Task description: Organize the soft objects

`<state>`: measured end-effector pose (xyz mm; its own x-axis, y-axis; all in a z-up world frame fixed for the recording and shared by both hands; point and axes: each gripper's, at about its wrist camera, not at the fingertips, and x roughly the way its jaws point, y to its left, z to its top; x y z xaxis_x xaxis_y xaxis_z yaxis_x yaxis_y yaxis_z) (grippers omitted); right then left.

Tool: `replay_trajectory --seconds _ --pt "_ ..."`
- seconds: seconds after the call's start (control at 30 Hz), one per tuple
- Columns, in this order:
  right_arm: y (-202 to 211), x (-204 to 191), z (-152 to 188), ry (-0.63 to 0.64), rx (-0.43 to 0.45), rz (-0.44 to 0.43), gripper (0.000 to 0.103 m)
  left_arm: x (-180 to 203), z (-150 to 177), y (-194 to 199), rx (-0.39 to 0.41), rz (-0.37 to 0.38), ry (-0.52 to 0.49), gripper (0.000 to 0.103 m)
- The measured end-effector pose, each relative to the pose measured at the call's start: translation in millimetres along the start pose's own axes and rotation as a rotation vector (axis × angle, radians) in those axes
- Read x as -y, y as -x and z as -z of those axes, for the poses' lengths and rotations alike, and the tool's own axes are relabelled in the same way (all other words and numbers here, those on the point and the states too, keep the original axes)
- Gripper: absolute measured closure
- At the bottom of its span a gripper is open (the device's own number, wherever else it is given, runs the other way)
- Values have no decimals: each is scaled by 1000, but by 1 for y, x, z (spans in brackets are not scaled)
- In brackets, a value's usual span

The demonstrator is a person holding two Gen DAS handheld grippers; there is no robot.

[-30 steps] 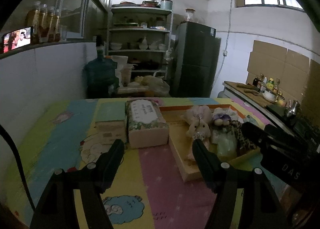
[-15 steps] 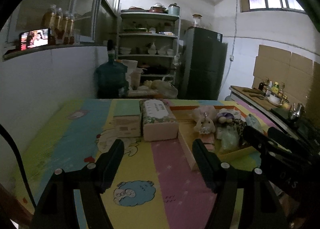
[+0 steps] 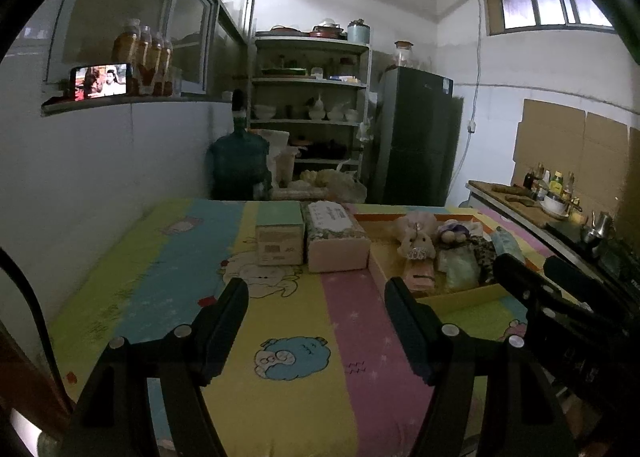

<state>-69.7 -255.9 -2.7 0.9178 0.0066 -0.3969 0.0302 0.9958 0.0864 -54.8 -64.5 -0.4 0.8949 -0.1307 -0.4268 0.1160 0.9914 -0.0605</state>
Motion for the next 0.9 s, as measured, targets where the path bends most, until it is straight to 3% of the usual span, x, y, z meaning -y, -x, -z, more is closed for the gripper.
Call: replay_trajectory --seconds 0.9 --pt "23 -20 1 11 36 4 28 -13 2 31 53 -45 21 32"
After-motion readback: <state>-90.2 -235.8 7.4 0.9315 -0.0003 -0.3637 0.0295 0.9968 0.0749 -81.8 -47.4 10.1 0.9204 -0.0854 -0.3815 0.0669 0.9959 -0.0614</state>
